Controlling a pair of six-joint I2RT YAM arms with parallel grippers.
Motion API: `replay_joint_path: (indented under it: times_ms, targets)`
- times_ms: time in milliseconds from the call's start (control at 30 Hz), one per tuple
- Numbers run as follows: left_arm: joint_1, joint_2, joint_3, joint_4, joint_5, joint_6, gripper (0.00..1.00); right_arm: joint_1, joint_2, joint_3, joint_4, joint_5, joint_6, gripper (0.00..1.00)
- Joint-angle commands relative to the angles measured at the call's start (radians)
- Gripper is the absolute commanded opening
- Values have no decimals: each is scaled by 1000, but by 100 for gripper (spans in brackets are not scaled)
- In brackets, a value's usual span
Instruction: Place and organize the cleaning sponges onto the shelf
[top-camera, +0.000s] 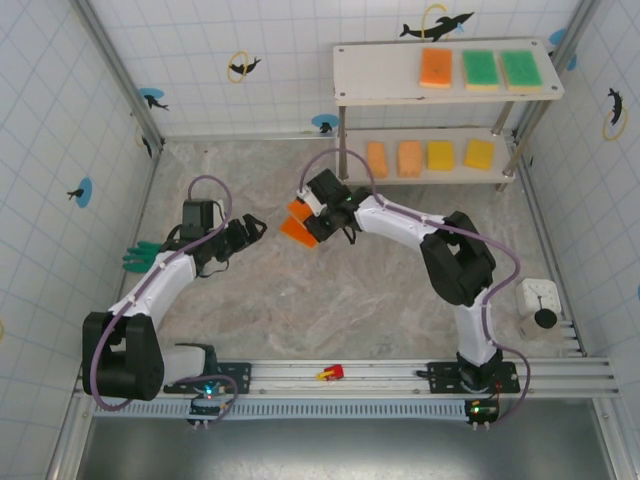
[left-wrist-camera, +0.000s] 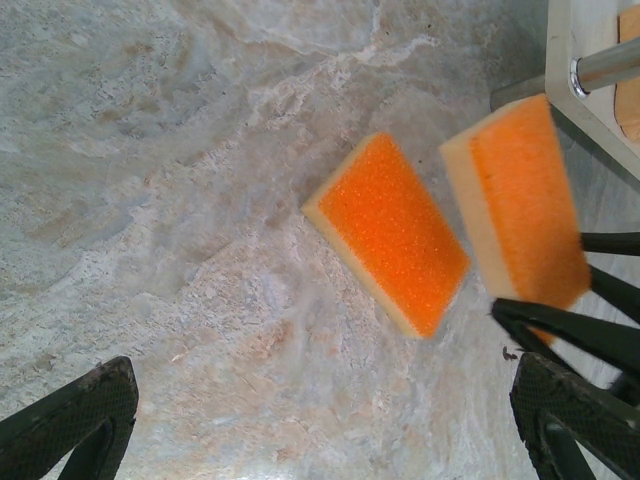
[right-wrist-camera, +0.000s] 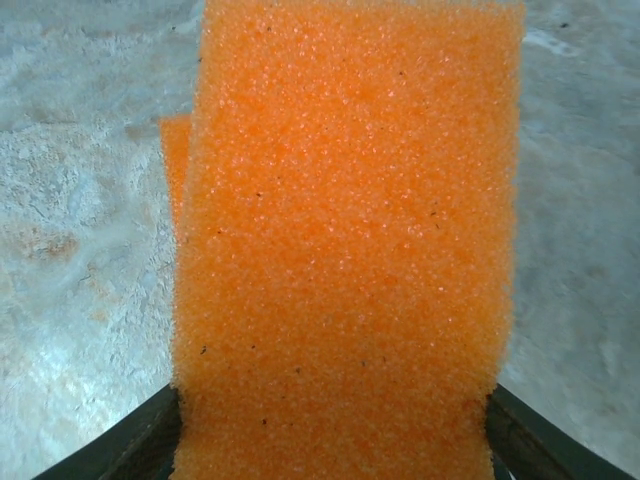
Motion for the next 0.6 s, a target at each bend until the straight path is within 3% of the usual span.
replay_joint_path:
  times_ms: [0, 300, 567]
  targets:
    - [8, -5, -13, 8, 9, 3, 97, -28, -93, 79, -83, -27, 13, 63]
    - [7, -5, -16, 12, 11, 7, 97, -47, -118, 345, -369, -12, -17, 63]
    - [7, -7, -18, 8, 8, 12, 97, -55, -127, 576, -496, 50, -65, 63]
